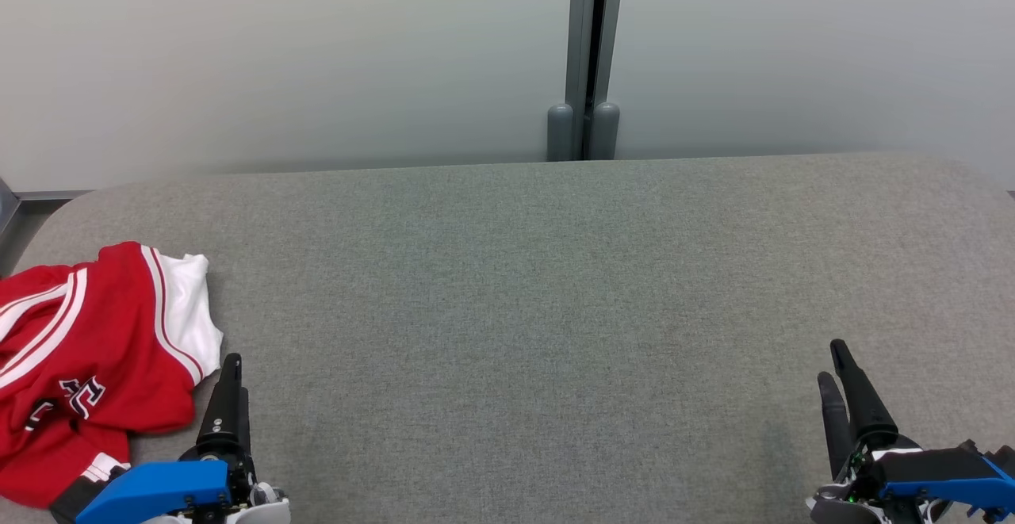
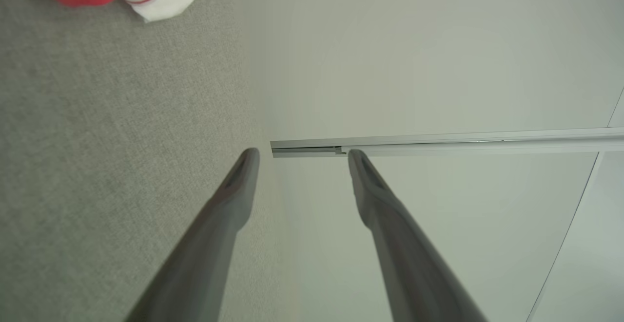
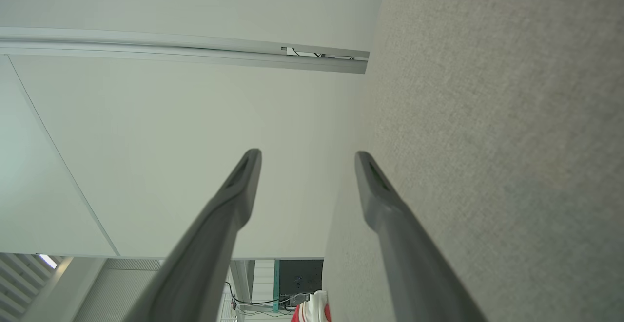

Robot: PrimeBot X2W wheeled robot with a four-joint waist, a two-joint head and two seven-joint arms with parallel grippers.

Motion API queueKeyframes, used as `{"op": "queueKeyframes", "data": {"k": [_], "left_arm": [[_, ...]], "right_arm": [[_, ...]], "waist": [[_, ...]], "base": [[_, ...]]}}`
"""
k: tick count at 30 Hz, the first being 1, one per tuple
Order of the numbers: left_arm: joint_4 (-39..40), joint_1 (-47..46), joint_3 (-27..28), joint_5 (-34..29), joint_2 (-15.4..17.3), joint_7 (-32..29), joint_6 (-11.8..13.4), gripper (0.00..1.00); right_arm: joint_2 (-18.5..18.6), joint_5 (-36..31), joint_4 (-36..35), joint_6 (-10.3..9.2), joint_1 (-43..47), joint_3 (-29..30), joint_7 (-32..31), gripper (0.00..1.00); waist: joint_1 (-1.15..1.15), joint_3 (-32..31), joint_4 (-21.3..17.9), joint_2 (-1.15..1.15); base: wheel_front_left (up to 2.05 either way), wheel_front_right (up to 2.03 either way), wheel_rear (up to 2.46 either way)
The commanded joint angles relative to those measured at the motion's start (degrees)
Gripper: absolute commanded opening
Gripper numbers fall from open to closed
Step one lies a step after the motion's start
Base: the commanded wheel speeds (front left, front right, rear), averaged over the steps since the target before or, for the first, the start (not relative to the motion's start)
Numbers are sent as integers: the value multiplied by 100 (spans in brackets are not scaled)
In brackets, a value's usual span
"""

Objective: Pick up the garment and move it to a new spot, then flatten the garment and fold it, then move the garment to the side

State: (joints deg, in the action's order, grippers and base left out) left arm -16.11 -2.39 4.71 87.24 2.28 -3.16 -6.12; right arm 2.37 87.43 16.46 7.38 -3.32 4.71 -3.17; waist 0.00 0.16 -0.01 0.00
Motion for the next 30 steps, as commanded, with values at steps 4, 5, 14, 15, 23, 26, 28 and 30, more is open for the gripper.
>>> {"op": "queueKeyframes", "data": {"k": [4,5,14,15,23,26,28,30], "left_arm": [[187,-117,-114,-452,44,144,106,100],[200,-115,-136,-562,44,169,127,100],[304,-76,-377,-1708,49,385,282,100],[309,-69,-406,-1860,50,408,301,100],[312,-53,-636,-2949,117,581,398,100],[307,-53,-715,-3289,144,644,423,100],[317,-64,-786,-3533,193,683,424,100],[319,-71,-840,-3738,214,720,442,100]], "right_arm": [[27,-483,-171,4,-72,10,146,100],[27,-595,-185,4,-68,6,171,100],[32,-1695,-252,5,-40,-92,388,100],[33,-1829,-256,5,-39,-99,410,100],[38,-2756,-276,7,-19,-165,583,100],[39,-3102,-301,7,-19,-203,647,100],[40,-3302,-308,7,-6,-224,684,100],[41,-3504,-313,8,9,-242,722,100]], "waist": [[0,2,8,0],[0,3,9,0],[0,-1,12,0],[0,-2,11,0],[0,-8,17,0],[0,-10,21,0],[0,-13,24,0],[0,-16,29,0]], "base": [[0,0,0],[0,0,0],[0,0,0],[0,0,0],[0,0,0],[0,0,0],[0,0,0],[0,0,0]]}}
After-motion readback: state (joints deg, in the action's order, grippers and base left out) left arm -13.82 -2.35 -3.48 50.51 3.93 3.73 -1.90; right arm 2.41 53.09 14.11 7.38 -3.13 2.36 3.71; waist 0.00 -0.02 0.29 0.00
